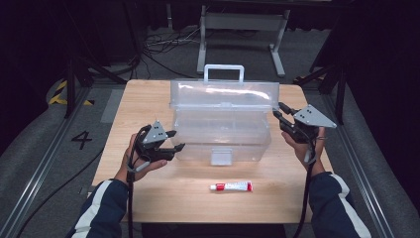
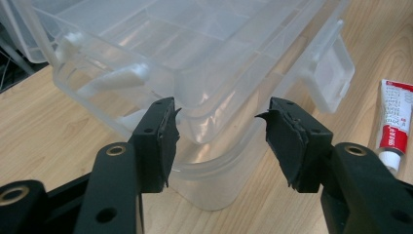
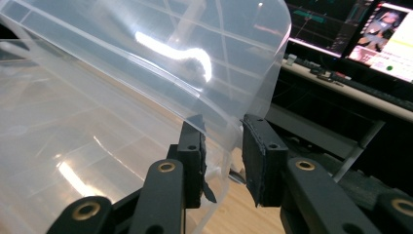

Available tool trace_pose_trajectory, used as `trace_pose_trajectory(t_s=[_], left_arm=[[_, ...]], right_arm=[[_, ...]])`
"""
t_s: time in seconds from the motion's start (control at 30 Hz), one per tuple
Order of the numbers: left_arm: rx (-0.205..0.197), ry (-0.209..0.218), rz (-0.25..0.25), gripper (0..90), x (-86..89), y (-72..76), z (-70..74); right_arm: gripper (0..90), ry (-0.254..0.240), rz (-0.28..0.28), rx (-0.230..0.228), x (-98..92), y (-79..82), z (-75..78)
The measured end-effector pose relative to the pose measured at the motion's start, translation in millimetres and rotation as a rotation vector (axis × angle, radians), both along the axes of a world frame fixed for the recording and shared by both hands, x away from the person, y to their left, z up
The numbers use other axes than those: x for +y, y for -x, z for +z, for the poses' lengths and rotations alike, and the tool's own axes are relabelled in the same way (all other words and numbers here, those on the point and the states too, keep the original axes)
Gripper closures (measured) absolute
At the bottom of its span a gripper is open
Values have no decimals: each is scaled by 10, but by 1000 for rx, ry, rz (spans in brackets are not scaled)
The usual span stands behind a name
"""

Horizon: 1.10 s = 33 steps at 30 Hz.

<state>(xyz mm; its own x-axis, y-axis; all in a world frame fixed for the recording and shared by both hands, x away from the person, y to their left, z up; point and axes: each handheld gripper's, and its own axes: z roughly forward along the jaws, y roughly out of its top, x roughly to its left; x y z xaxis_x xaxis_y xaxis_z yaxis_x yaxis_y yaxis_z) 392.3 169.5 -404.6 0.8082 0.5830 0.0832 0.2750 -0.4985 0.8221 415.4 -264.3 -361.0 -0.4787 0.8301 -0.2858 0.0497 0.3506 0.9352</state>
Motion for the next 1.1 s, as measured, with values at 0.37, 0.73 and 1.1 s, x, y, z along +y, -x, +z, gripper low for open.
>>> trace_pose_trajectory(t_s=[0.37, 0.73, 1.1], left_arm=[[18, -1, 0, 451, 1, -23, -51], [27, -22, 3, 447, 22, -16, -64], [3, -22, 8, 450, 46, 17, -19]], right_arm=[[759, 52, -88, -86, 115, 11, 5], [758, 36, -95, -84, 152, 68, 53], [771, 28, -102, -54, 153, -8, 214]])
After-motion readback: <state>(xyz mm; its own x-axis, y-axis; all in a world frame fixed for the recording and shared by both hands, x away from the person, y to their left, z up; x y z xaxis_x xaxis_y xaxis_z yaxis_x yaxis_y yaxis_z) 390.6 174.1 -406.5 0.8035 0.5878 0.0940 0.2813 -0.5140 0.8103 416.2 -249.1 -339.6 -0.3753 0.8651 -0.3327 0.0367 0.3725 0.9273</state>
